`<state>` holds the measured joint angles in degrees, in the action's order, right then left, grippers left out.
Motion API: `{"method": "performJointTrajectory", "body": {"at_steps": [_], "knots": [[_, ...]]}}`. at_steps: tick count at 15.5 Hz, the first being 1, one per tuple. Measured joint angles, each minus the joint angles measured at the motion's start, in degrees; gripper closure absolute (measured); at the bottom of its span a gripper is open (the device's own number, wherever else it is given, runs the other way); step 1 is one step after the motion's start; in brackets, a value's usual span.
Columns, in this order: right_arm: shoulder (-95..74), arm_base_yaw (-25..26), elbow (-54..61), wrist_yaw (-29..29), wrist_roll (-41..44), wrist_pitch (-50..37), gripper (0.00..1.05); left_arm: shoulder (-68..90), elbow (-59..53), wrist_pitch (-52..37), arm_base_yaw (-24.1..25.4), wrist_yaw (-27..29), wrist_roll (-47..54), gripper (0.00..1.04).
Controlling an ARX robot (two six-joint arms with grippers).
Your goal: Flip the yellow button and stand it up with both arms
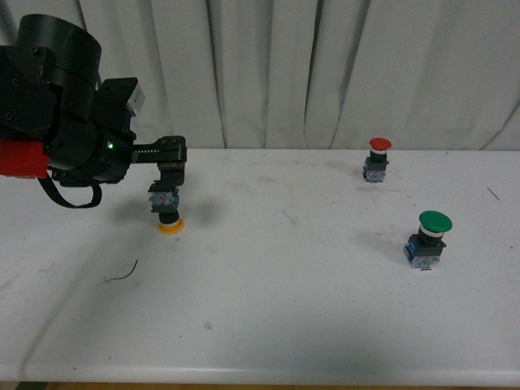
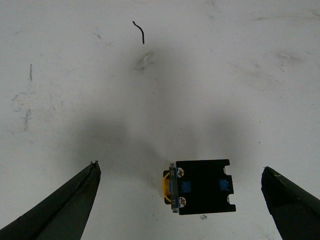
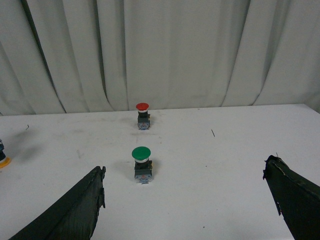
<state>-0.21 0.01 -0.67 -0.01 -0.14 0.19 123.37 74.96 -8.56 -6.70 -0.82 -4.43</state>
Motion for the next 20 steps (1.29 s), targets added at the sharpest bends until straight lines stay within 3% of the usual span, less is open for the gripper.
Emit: {"method": "performJointTrajectory", "body": {"at_steps": [17, 18, 20], "knots": [[0.00, 0.00, 0.00, 0.00, 0.00, 0.00, 0.06, 4.85, 2.21, -0.92, -2.23, 1.90, 1.88, 0.07], [0.00, 0.00, 0.00, 0.00, 0.00, 0.00, 0.06, 4.85, 2.21, -0.90, -2.23, 1.92, 1.90, 0.09], [0.00, 0.00, 0.00, 0.00, 0.00, 0.00, 0.06, 4.85, 2.32, -0.66, -2.23, 1.95, 1.88, 0.31]]}}
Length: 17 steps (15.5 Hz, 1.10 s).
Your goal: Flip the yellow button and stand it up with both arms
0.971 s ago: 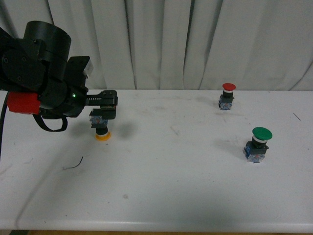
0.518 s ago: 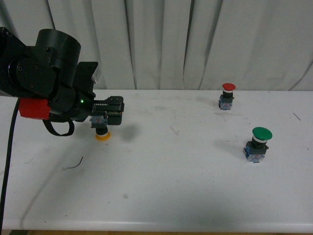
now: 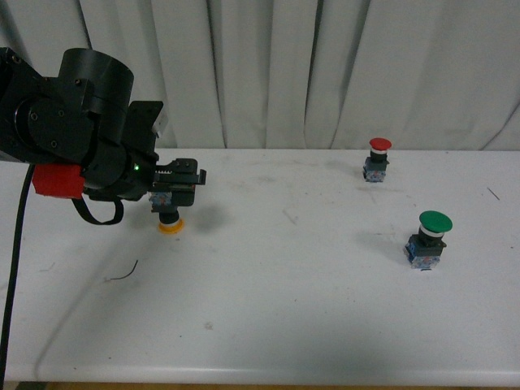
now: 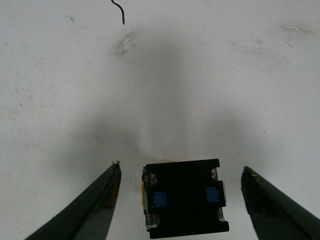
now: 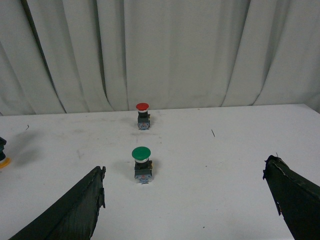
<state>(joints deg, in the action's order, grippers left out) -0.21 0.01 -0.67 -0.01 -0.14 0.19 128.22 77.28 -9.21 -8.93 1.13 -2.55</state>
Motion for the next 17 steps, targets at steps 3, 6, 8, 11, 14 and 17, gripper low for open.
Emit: {"method": "performJointTrajectory", "body": {"at_steps": [3, 6, 8, 11, 14, 17], "knots": [[0.00, 0.00, 0.00, 0.00, 0.00, 0.00, 0.06, 0.22, 0.59, 0.15, 0.00, 0.50, 0.00, 0.65], [0.00, 0.00, 0.00, 0.00, 0.00, 0.00, 0.06, 0.17, 0.24, -0.55, -0.04, 0.46, 0.00, 0.69], [0.00, 0.00, 0.00, 0.00, 0.00, -0.02, 0.06, -8.13, -7.91, -5.25, -0.15, -1.62, -0.26, 0.69], [0.00, 0.00, 0.00, 0.00, 0.00, 0.00, 0.06, -20.31, -16.15, -10.03, -0.87, -4.92, -0.28, 0.69], [0.00, 0.00, 0.00, 0.00, 0.00, 0.00, 0.06, -24.57, -19.34, -11.41, -1.16, -5.97, -0.48, 0.69], [0.00, 0.00, 0.00, 0.00, 0.00, 0.00, 0.06, -36.54, -31.10, -15.39, -2.03, -9.70, -3.39, 0.69]]}}
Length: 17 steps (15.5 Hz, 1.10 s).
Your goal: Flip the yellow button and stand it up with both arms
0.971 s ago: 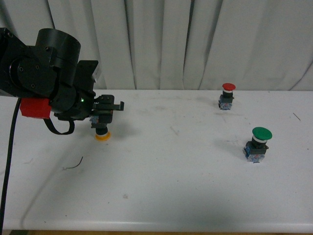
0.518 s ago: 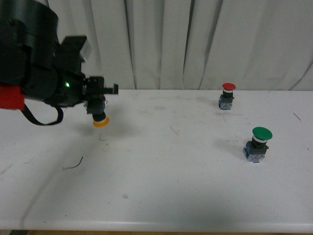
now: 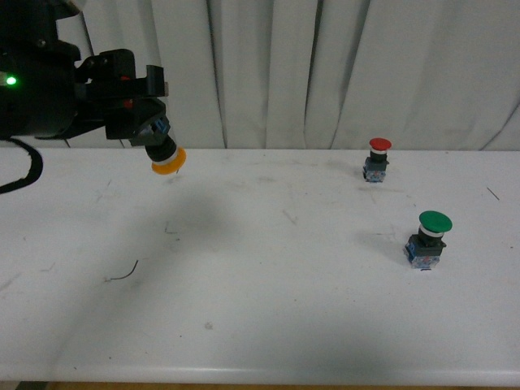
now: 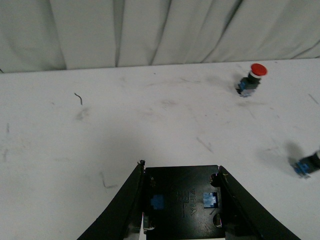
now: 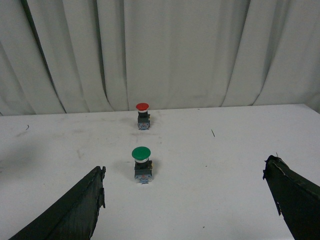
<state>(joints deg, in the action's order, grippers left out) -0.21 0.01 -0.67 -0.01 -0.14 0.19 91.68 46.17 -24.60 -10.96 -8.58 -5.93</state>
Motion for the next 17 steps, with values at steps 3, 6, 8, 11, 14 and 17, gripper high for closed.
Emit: {"method": "performJointTrajectory", "body": {"at_steps": [3, 6, 8, 11, 14, 17], "knots": [[0.00, 0.00, 0.00, 0.00, 0.00, 0.00, 0.06, -1.29, -7.63, -11.47, 3.54, -9.05, -9.75, 0.69], [0.00, 0.00, 0.00, 0.00, 0.00, 0.00, 0.06, 4.57, -11.32, -29.57, 6.21, -19.23, -27.54, 0.69], [0.00, 0.00, 0.00, 0.00, 0.00, 0.00, 0.06, 8.96, -12.70, -41.81, 6.36, -22.62, -39.82, 0.69], [0.00, 0.00, 0.00, 0.00, 0.00, 0.00, 0.06, 9.44, -15.52, -49.03, 5.07, -24.06, -54.47, 0.69], [0.00, 0.00, 0.00, 0.00, 0.00, 0.00, 0.06, 10.62, -17.20, -48.92, 2.78, -23.43, -62.07, 0.69], [0.00, 0.00, 0.00, 0.00, 0.00, 0.00, 0.06, 10.29, -17.20, -48.89, 2.75, -22.93, -64.57, 0.69]]}}
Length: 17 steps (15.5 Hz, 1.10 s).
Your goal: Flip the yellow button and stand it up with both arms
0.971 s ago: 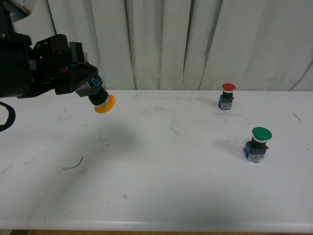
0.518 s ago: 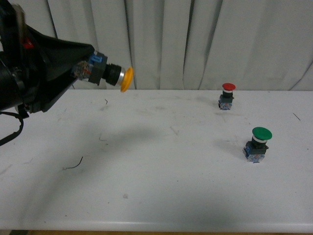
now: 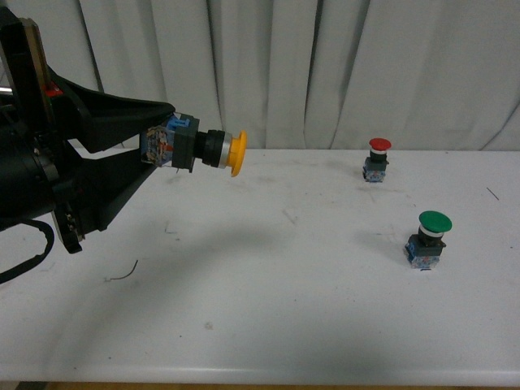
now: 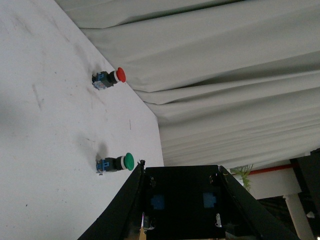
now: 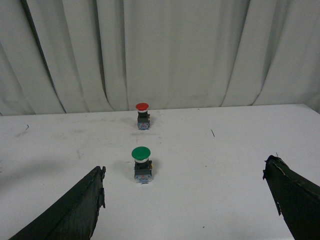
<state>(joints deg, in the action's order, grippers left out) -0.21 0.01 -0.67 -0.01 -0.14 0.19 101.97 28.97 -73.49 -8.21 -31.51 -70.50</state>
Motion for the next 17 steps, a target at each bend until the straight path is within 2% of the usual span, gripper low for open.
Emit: {"method": "performJointTrajectory", "body": {"at_steps": [8, 9, 10, 11, 12, 15, 17], "knots": [[0.00, 0.00, 0.00, 0.00, 0.00, 0.00, 0.06, -3.52, -0.02, -0.02, -0.92, 0.87, -0.28, 0.69], [-1.01, 1.92, -0.72, -5.20, -1.49, 2.84, 0.06, -3.30, -0.02, 0.02, -1.14, 1.03, -0.26, 0.69], [-6.21, 6.73, -1.62, -13.46, -3.89, 1.42, 0.06, -3.30, -0.02, -0.02, -1.25, 1.29, -0.22, 0.69], [-12.61, 9.46, -3.21, -18.71, -6.43, -4.42, 0.06, -3.30, -0.02, -0.15, -1.27, 1.25, -0.17, 0.69], [-18.29, 8.04, -5.16, -19.78, -7.26, -11.69, 0.06, -3.26, 0.00, 0.07, -1.42, 1.42, -0.17, 0.69], [-46.42, 1.57, -14.95, -15.74, -9.53, -38.71, 0.06, -3.26, 0.07, -0.02, -2.16, 2.14, 0.15, 0.69], [-64.50, -2.80, -24.83, -14.69, -10.86, -50.82, 0.06, -3.26, 0.28, -0.04, -2.19, 2.08, 0.31, 0.69]]}}
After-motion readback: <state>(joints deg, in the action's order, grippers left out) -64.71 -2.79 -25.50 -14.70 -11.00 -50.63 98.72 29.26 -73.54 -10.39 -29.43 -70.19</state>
